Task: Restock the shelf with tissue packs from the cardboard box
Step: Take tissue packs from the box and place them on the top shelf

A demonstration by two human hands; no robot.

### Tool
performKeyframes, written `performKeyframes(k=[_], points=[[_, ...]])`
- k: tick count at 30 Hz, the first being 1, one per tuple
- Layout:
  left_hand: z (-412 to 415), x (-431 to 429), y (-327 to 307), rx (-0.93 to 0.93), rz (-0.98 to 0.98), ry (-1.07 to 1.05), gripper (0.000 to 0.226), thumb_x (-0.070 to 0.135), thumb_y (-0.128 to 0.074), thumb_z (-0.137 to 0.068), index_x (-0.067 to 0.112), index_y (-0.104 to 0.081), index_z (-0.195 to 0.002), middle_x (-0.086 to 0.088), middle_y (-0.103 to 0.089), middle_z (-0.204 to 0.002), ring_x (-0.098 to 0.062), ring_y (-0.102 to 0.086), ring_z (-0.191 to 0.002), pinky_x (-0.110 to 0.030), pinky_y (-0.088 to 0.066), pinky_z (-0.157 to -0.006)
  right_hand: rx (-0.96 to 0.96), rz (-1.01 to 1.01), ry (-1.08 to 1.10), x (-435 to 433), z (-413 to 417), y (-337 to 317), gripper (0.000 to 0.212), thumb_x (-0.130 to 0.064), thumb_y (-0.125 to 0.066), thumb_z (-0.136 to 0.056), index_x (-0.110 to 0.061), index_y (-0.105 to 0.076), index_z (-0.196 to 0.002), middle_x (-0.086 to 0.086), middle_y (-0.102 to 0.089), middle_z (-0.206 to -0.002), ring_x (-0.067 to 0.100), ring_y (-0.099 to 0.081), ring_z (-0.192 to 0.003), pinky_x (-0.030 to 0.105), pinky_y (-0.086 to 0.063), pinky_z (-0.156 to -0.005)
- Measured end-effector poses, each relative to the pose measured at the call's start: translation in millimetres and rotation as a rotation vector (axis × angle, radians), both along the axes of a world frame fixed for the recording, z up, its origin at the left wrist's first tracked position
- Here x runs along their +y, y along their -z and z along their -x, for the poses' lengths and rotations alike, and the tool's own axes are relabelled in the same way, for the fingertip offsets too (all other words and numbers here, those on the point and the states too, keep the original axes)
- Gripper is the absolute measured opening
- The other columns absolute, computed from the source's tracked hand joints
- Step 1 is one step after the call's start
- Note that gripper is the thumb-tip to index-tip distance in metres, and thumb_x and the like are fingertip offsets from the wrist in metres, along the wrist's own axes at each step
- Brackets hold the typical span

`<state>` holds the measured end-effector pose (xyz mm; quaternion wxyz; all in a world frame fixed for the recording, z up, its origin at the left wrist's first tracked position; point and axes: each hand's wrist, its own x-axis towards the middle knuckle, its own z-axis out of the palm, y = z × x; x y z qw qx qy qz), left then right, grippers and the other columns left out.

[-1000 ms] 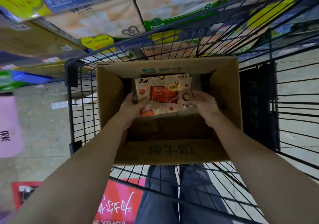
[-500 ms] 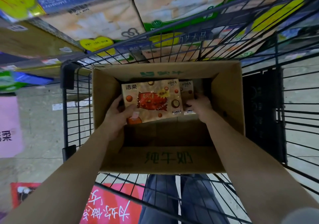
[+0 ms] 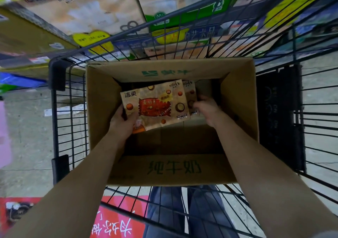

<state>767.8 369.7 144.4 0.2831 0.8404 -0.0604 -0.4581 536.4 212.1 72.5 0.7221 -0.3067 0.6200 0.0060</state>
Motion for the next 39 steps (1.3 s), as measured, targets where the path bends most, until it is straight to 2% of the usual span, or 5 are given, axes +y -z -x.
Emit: performKeyframes(k=[10,15,23,32,39], points=[[14.6,-4.9,19.4,0.031,-0.04,0.026,0.047,0.02,-0.063,-0.103,0.024,-0.051,-0.148,0.01,-0.068,-0.109,-0.003,-0.067,-0.09,-0.011,-0.053,-0.057,-0.05,-0.082,0.066,6.3,2.8,10.6,0.058,0.001,-0.061,-0.078,-0.023,-0.058,-0.131,0.01,-0.066,-0.125,0.029,-0.061,-0.121,0.055,-0.049,-0.105],[12.5,-5.1,25.4,0.054,-0.05,0.043,0.046,0.022,-0.065,-0.101,0.026,-0.053,-0.145,0.001,-0.07,-0.121,-0.015,-0.071,-0.102,-0.038,-0.06,-0.091,-0.014,-0.09,0.065,3.4,4.8,17.5,0.043,0.001,-0.056,-0.085,-0.023,-0.062,-0.121,0.011,-0.068,-0.122,0.029,-0.06,-0.124,0.055,-0.047,-0.108],[5.9,-7.4,27.0,0.131,-0.079,0.032,0.058,0.024,-0.067,-0.1,0.031,-0.044,-0.153,0.004,-0.066,-0.13,-0.015,-0.067,-0.11,-0.03,-0.053,-0.086,-0.047,-0.086,0.088,12.6,-2.0,11.1,0.025,-0.016,-0.048,-0.103,-0.025,-0.071,-0.107,0.01,-0.075,-0.115,0.03,-0.064,-0.121,0.06,-0.041,-0.112],[-2.7,-9.4,25.2,0.231,-0.051,-0.04,0.061,0.03,-0.071,-0.097,0.035,-0.043,-0.151,0.002,-0.068,-0.131,-0.018,-0.069,-0.112,-0.044,-0.053,-0.103,-0.181,-0.021,0.134,11.7,4.5,-1.6,0.028,-0.011,-0.051,-0.103,-0.032,-0.061,-0.118,0.01,-0.072,-0.12,0.028,-0.066,-0.115,0.055,-0.053,-0.099],[0.7,-7.7,9.9,0.269,-0.05,-0.094,0.072,0.039,-0.075,-0.091,0.038,-0.04,-0.154,-0.001,-0.064,-0.14,-0.023,-0.067,-0.117,-0.051,-0.049,-0.108,-0.144,-0.031,0.228,22.3,28.3,-20.1,0.052,-0.037,-0.075,-0.086,-0.024,-0.058,-0.133,0.007,-0.07,-0.127,0.029,-0.066,-0.118,0.048,-0.057,-0.09]])
